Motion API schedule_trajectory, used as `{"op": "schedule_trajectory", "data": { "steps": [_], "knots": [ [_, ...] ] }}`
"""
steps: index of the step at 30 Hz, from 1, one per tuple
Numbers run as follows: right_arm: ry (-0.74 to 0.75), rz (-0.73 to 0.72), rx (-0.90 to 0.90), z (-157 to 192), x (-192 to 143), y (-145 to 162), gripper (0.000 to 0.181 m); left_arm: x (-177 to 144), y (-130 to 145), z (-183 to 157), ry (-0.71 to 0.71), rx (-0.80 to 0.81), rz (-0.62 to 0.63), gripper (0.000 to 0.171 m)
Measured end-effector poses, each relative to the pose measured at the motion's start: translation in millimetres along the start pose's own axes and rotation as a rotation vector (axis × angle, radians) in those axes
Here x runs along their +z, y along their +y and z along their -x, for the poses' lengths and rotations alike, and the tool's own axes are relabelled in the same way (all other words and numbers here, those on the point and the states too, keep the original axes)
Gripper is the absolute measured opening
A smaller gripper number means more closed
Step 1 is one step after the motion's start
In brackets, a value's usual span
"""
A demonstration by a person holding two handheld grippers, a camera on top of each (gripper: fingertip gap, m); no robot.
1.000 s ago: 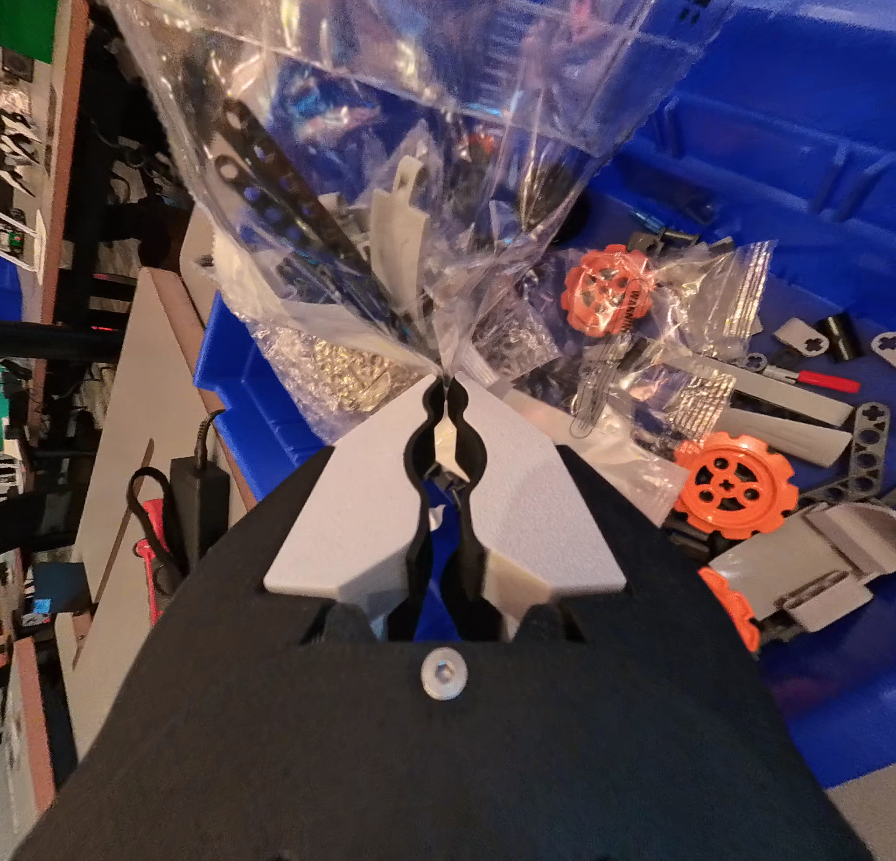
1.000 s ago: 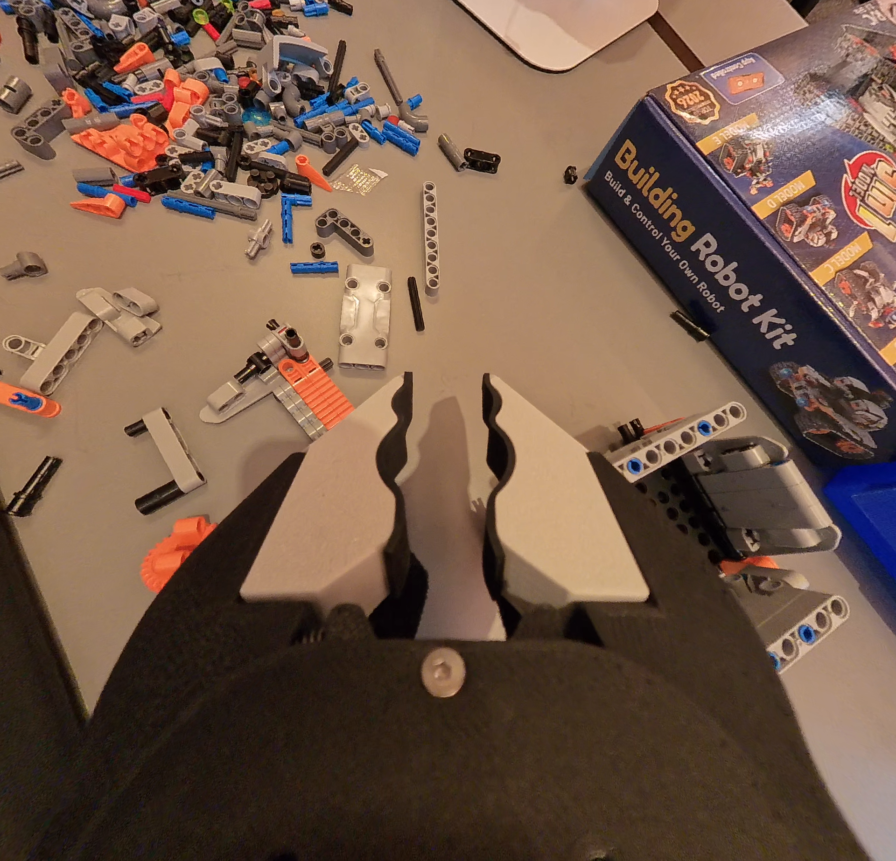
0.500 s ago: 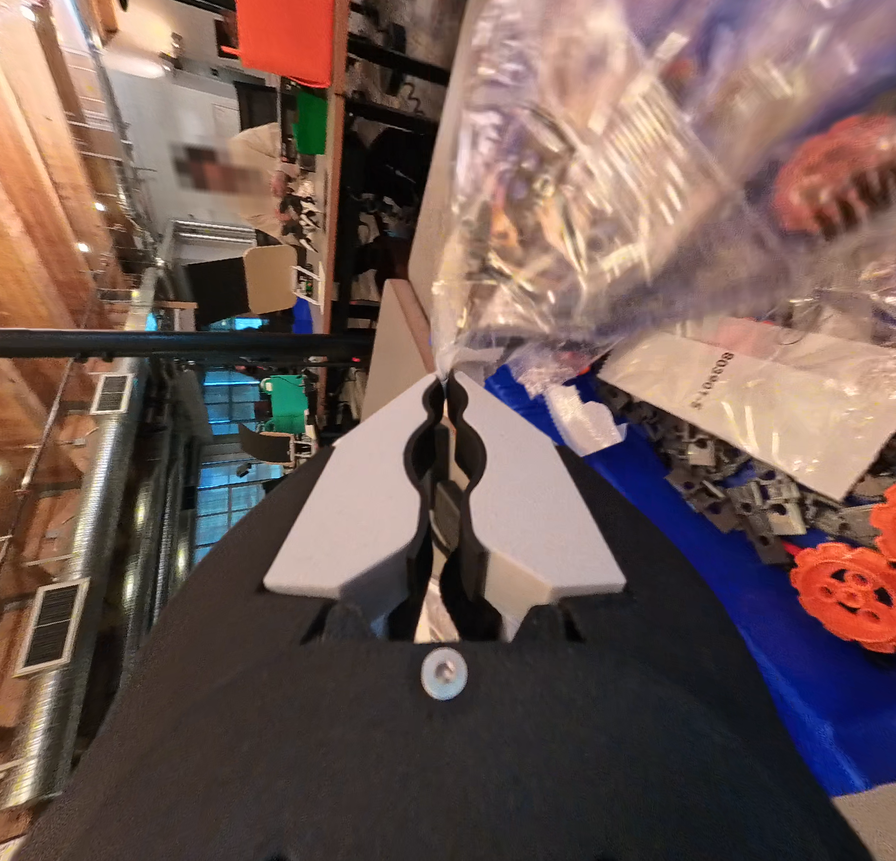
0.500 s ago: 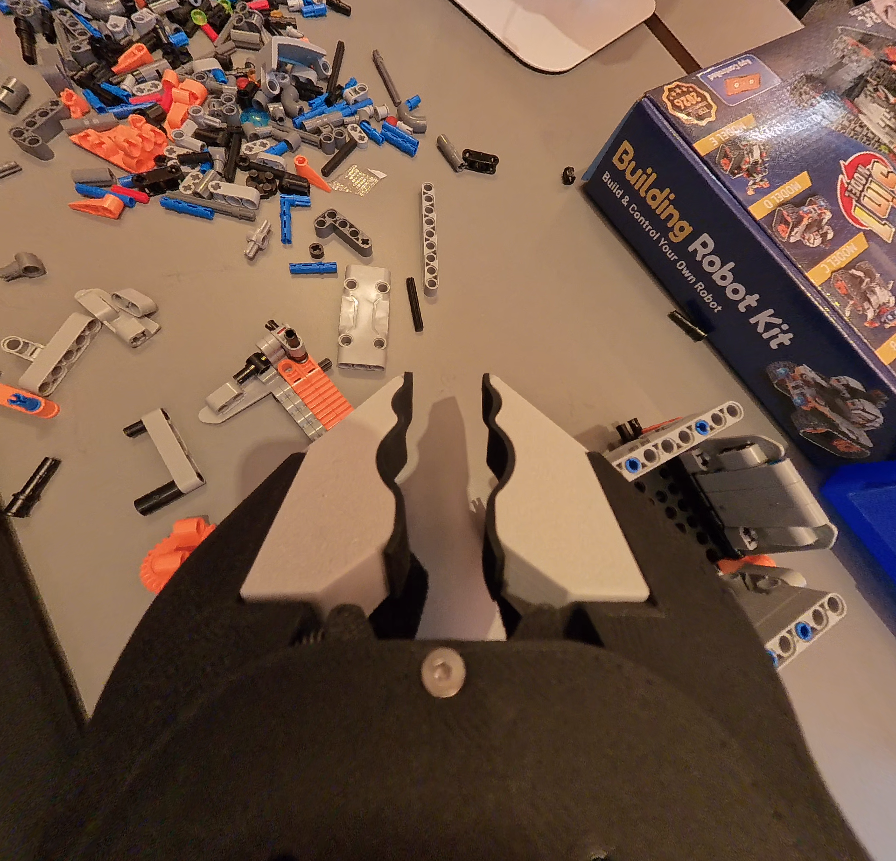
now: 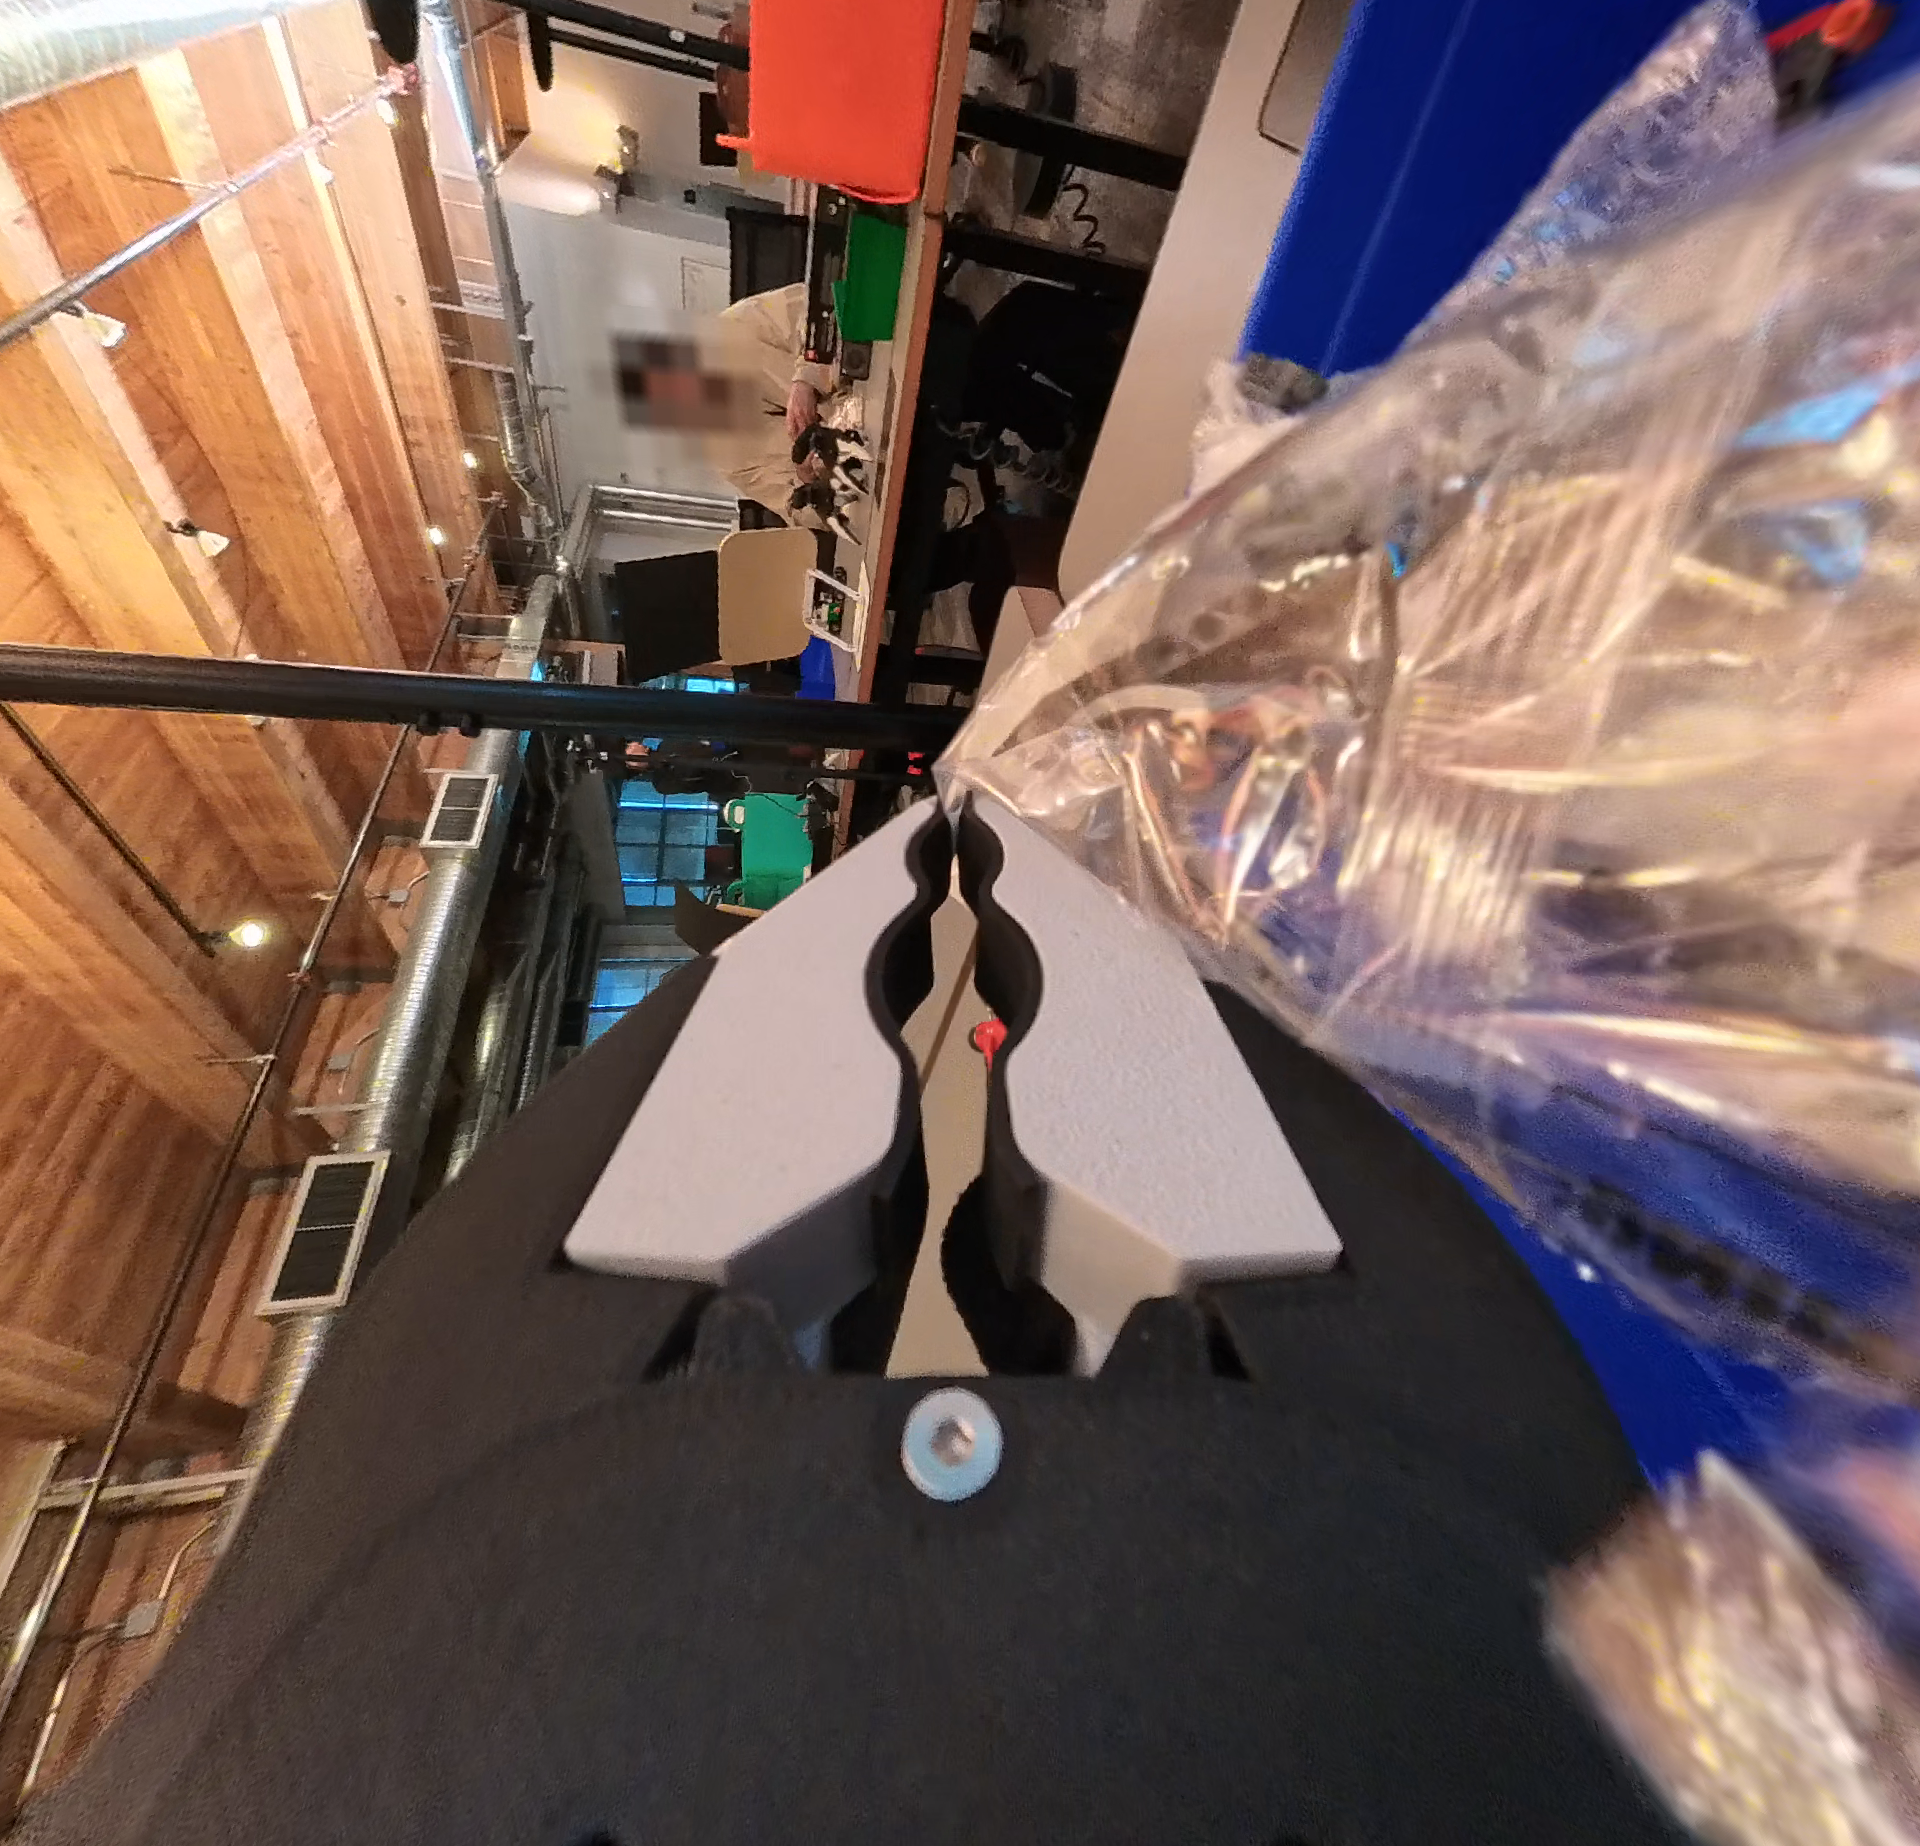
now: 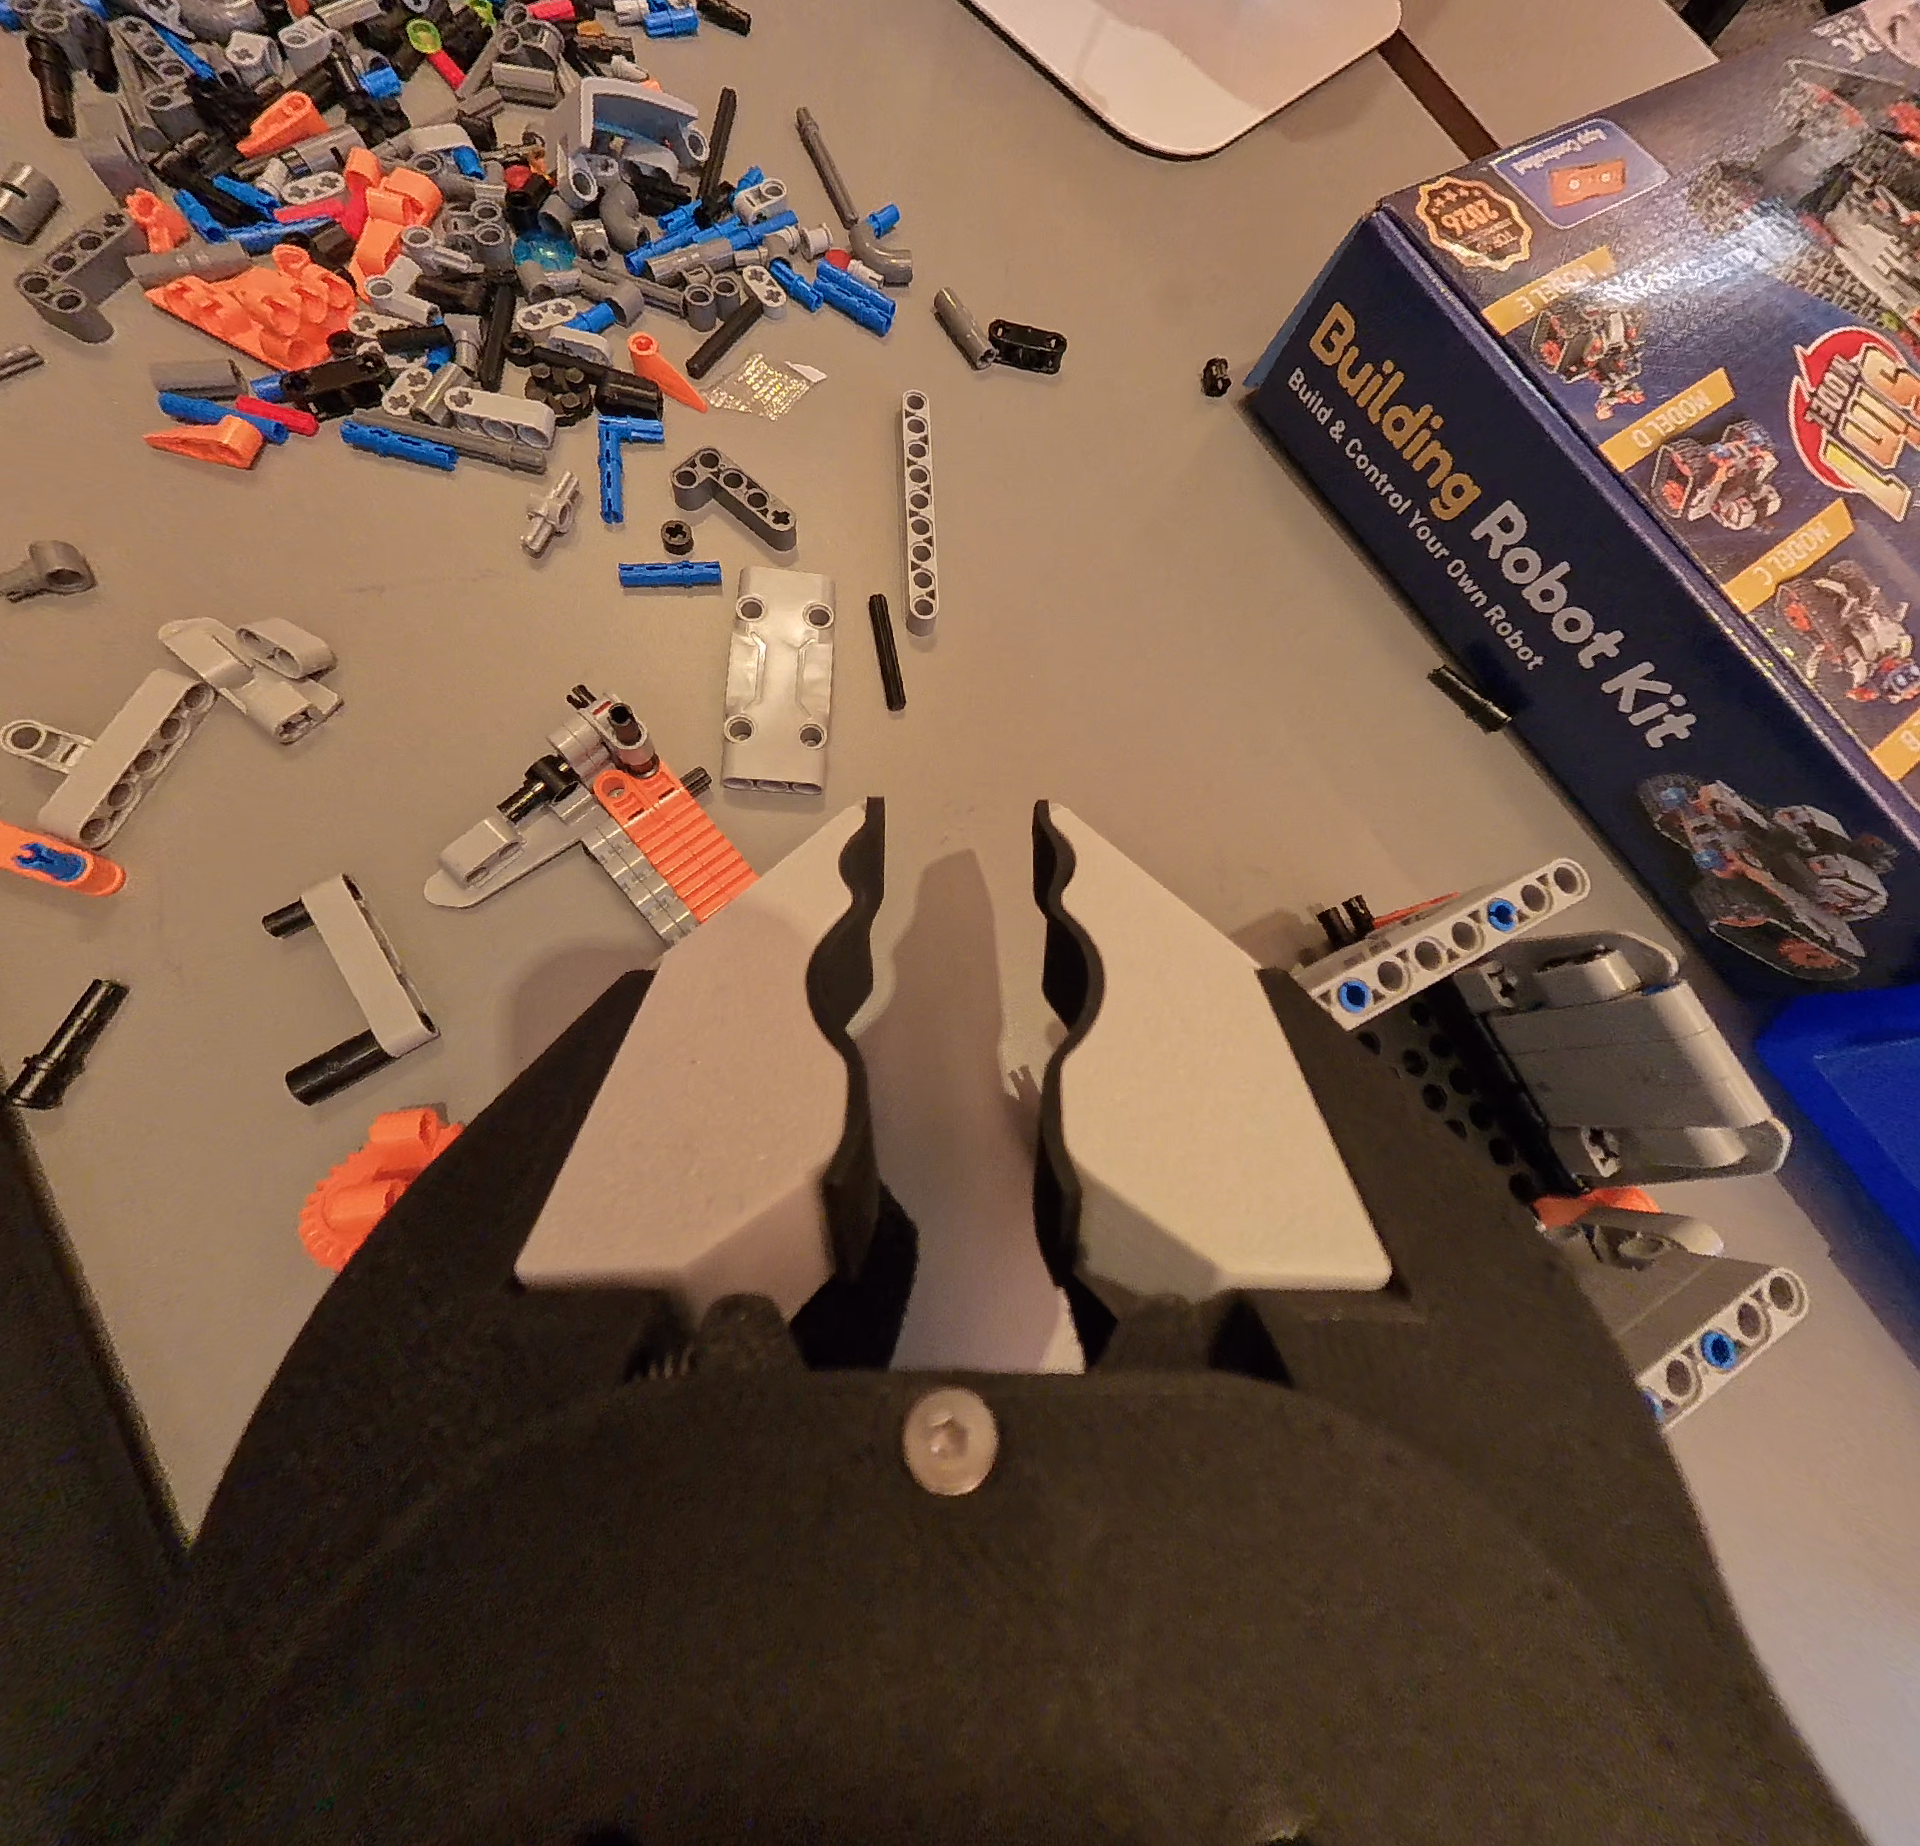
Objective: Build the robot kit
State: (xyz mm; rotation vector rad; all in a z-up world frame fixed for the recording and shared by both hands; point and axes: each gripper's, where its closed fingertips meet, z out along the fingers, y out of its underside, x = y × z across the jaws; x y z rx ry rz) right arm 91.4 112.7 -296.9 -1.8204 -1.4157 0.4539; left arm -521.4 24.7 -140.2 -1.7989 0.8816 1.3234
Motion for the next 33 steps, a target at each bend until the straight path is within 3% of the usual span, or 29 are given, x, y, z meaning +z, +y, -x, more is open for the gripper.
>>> {"op": "schedule_trajectory", "data": {
  "steps": [7, 9, 12, 15, 18, 22, 24, 28, 31, 33],
  "knots": [
    [-0.001, 0.002, 0.001, -0.1, 0.7, 0.4, 0.027, 2.2, -12.3, 21.7, -0.08, 0.028, -0.008, 0.0],
    [-0.001, 0.006, -0.001, 0.2, 1.2, 0.9, 0.027, 10.7, -17.1, -6.3, -0.011, 0.083, -0.015, 0.0],
    [0.0, 0.002, 0.0, -0.1, 0.5, 0.5, 0.027, 22.2, -3.5, -47.8, 0.071, 0.158, 0.027, 0.0],
    [-0.002, 0.004, 0.001, 0.0, 1.1, 1.0, 0.027, 20.5, 9.6, -60.7, 0.118, 0.144, 0.046, 0.004],
    [-0.006, 0.012, 0.003, 0.3, 2.4, 2.5, 0.027, 17.1, 20.2, -58.8, 0.225, 0.019, 0.043, 0.019],
    [-0.005, 0.01, 0.006, -0.1, 2.1, 2.5, 0.027, 12.9, 42.9, -62.1, 0.473, -0.161, 0.077, 0.027],
    [-0.007, 0.012, 0.008, -0.1, 2.6, 3.1, 0.027, 8.5, 38.4, -54.0, 0.56, -0.29, 0.026, 0.028],
    [-0.008, 0.022, 0.011, -0.4, 4.3, 5.2, 0.027, 8.5, 10.2, -43.1, 0.725, -0.534, -0.069, 0.05],
    [-0.007, 0.021, 0.018, -1.4, 4.1, 6.0, 0.027, 15.2, -6.7, -60.2, 0.873, -0.607, -0.067, 0.064],
    [-0.007, 0.022, 0.022, -1.9, 4.1, 6.6, 0.027, 24.7, -7.9, -77.6, 0.945, -0.63, -0.002, 0.072]
  ]
}}
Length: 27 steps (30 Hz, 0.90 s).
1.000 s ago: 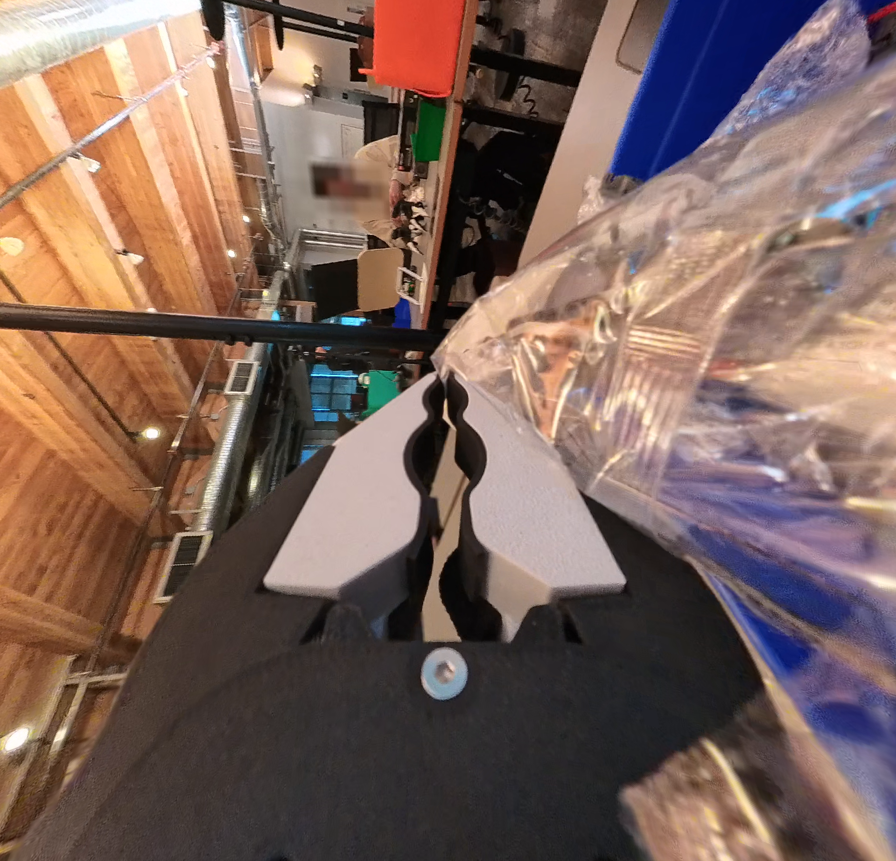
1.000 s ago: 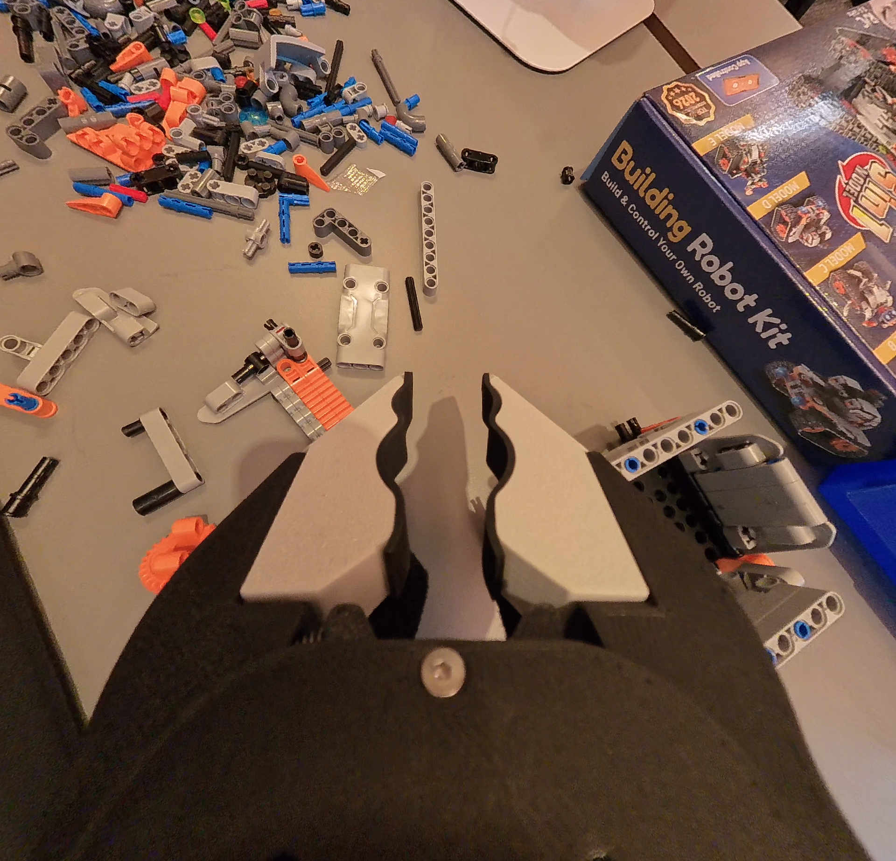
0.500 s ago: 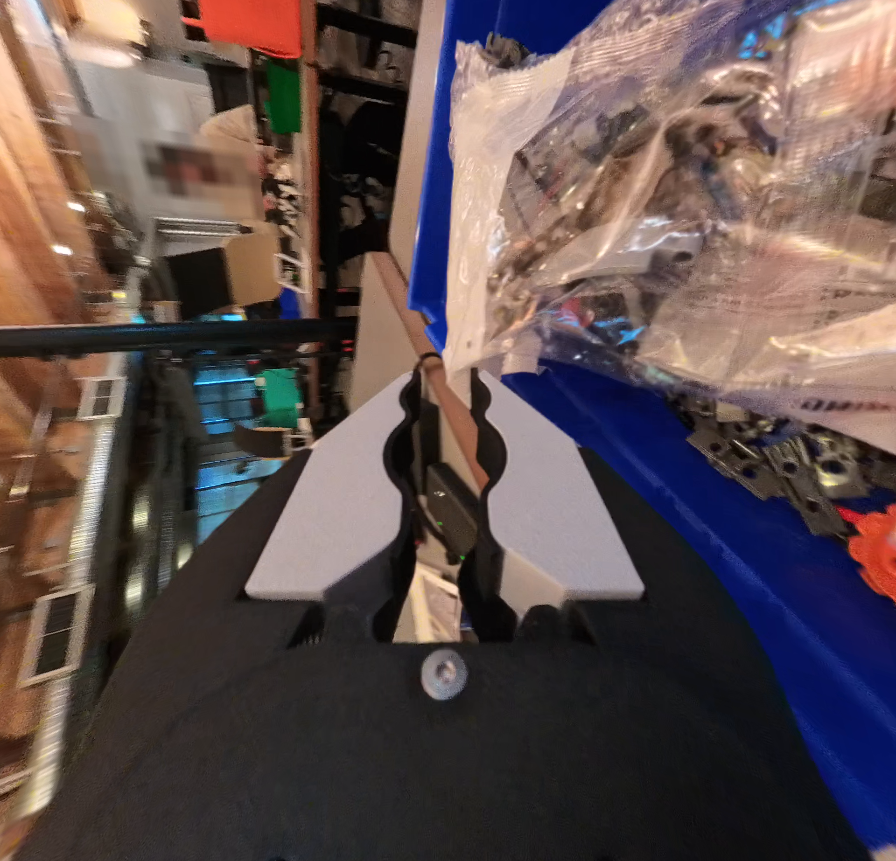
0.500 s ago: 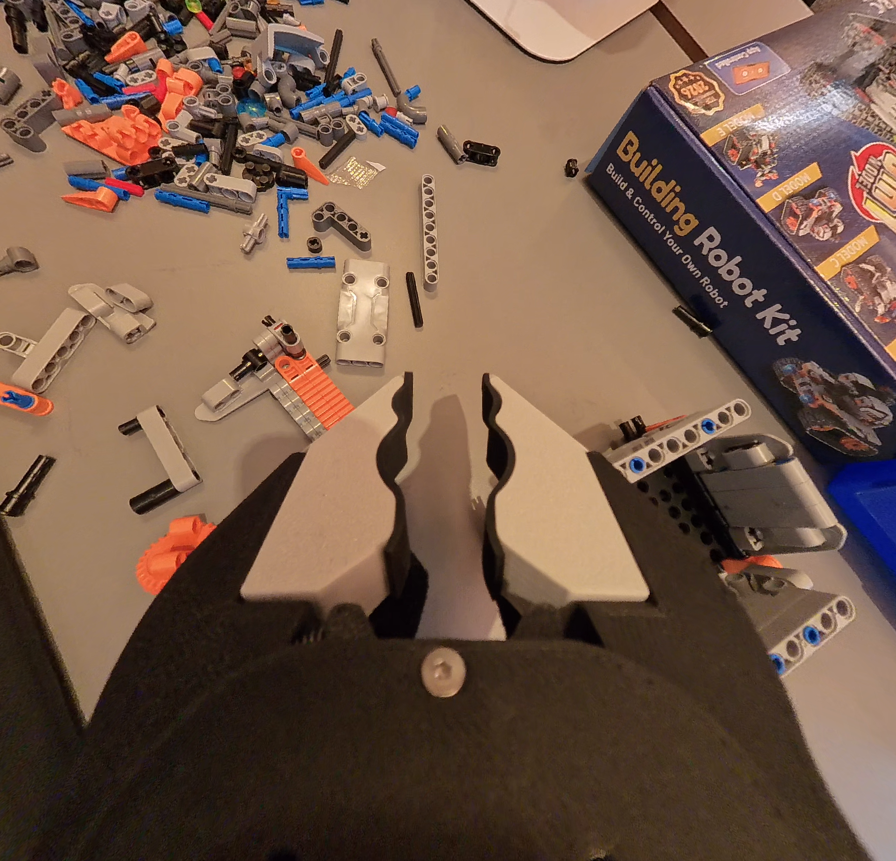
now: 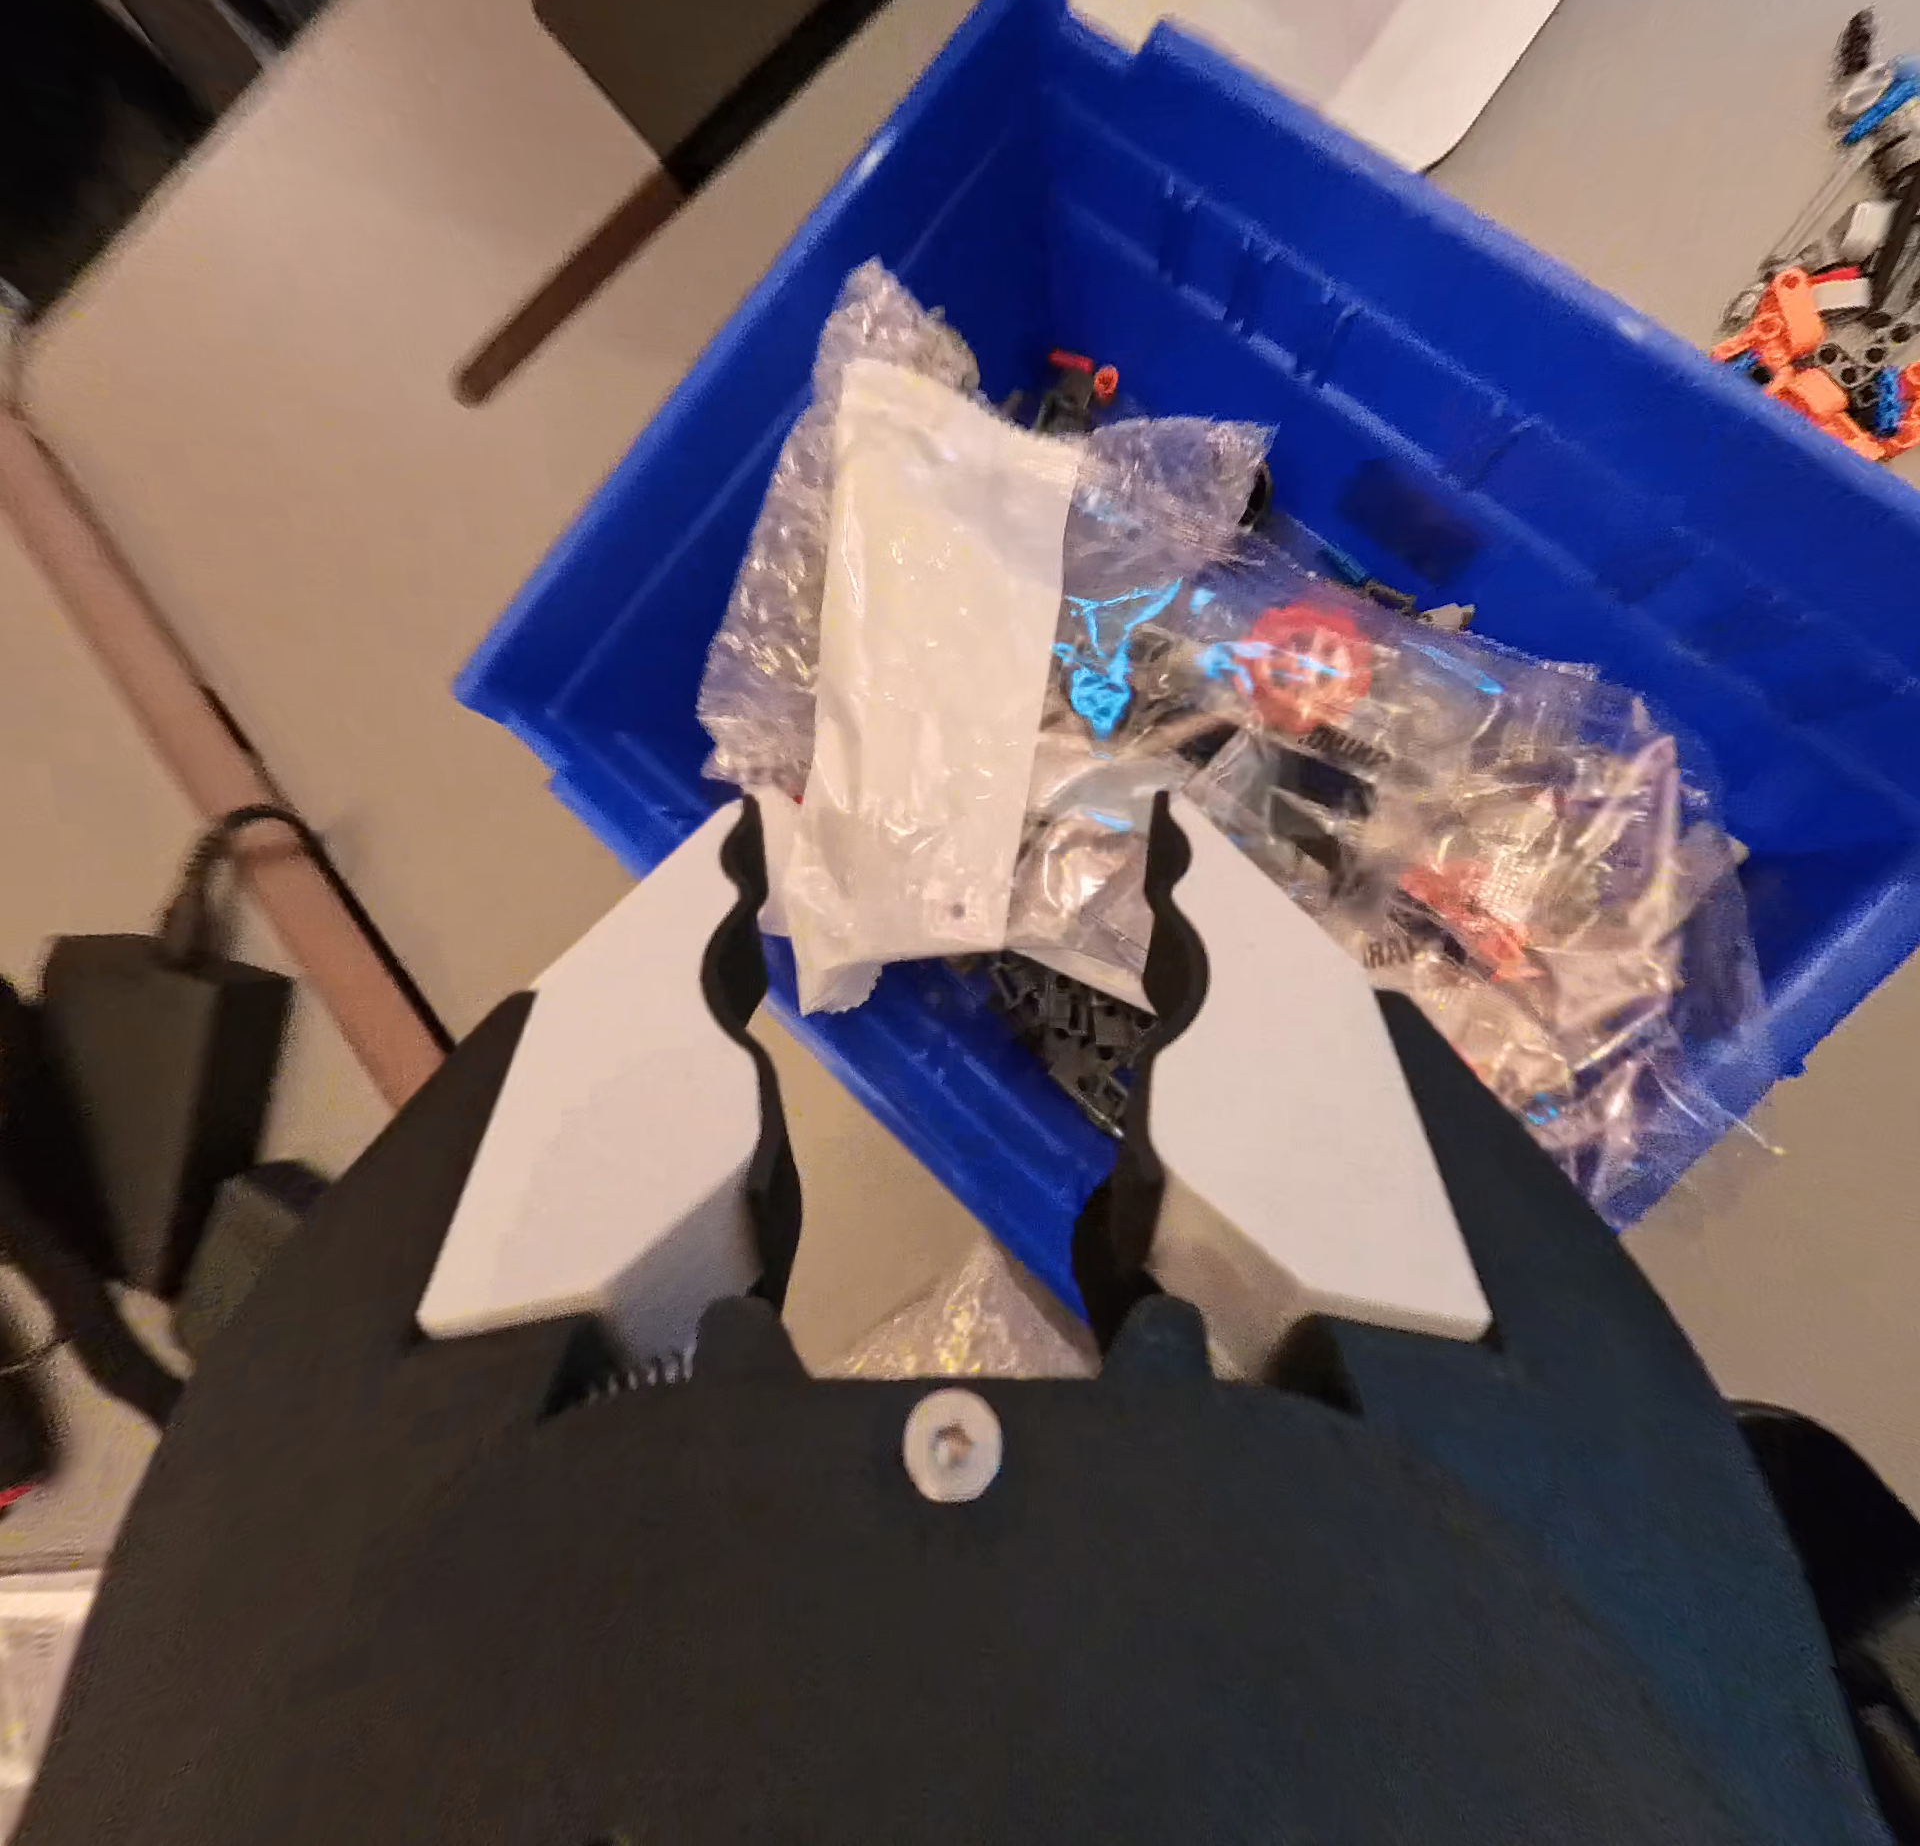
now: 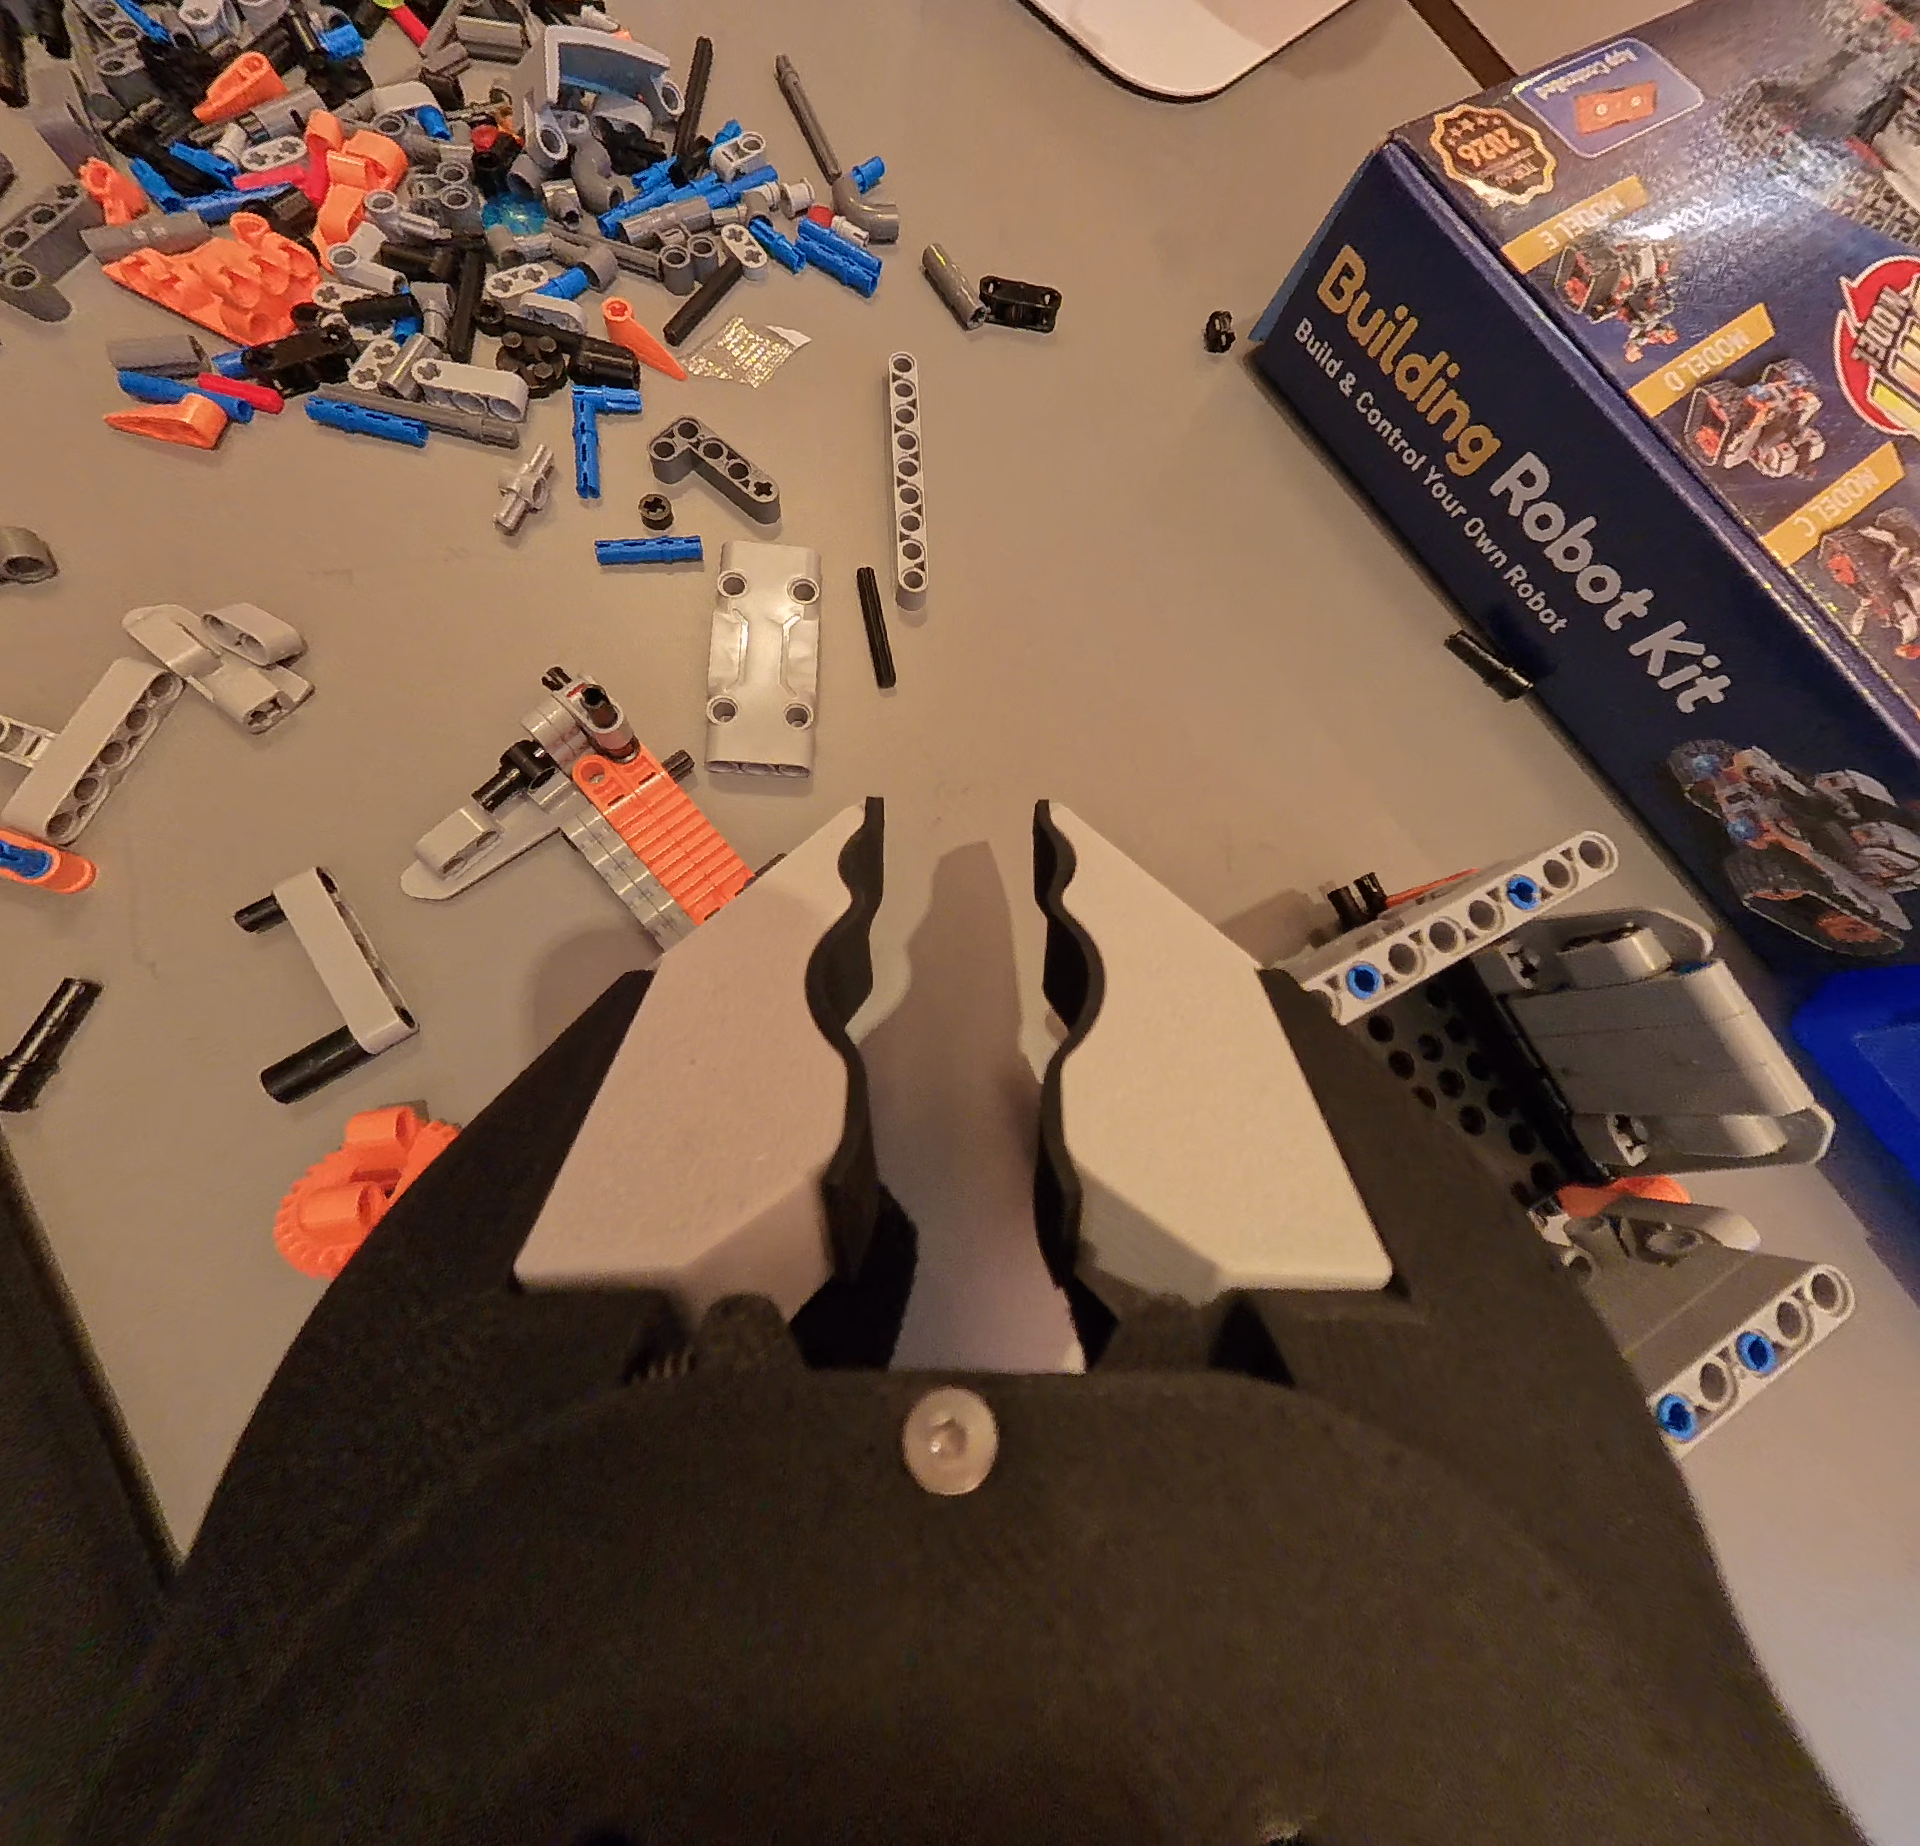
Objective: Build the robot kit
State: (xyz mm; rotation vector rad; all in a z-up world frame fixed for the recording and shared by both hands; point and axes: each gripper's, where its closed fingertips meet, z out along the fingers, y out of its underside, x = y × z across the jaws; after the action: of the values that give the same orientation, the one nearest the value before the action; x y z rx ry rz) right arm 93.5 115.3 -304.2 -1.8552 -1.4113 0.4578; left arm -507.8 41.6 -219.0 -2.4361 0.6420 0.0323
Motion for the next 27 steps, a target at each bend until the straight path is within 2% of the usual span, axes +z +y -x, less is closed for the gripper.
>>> {"op": "schedule_trajectory", "data": {
  "steps": [2, 5, 8, 13, 17, 27],
  "knots": [
    [-0.001, 0.002, 0.002, -0.2, 0.4, 0.7, 0.027, 17.9, 7.3, -0.7, 0.035, -0.037, 0.053, 0.064],
    [-0.001, 0.007, 0.004, -0.4, 1.2, 1.8, 0.027, 36.7, 16.7, -7.1, 0.075, -0.033, 0.102, 0.036],
    [-0.001, 0.013, 0.009, -1.4, 2.0, 3.6, 0.027, 34.7, 7.4, -5.7, 0.047, -0.016, 0.048, 0.004],
    [0.004, 0.022, 0.012, -3.2, 3.7, 5.8, 0.027, 16.1, -11.7, 1.4, -0.074, 0.05, -0.005, 0.0],
    [0.01, 0.025, 0.013, -4.4, 4.2, 6.8, 0.026, -0.7, -28.8, 9.8, -0.12, 0.04, -0.071, 0.0],
    [0.019, 0.034, 0.021, -7.7, 7.0, 10.3, 0.025, -27.0, -41.4, 49.3, -0.26, 0.056, -0.113, 0.0]
  ]
}}
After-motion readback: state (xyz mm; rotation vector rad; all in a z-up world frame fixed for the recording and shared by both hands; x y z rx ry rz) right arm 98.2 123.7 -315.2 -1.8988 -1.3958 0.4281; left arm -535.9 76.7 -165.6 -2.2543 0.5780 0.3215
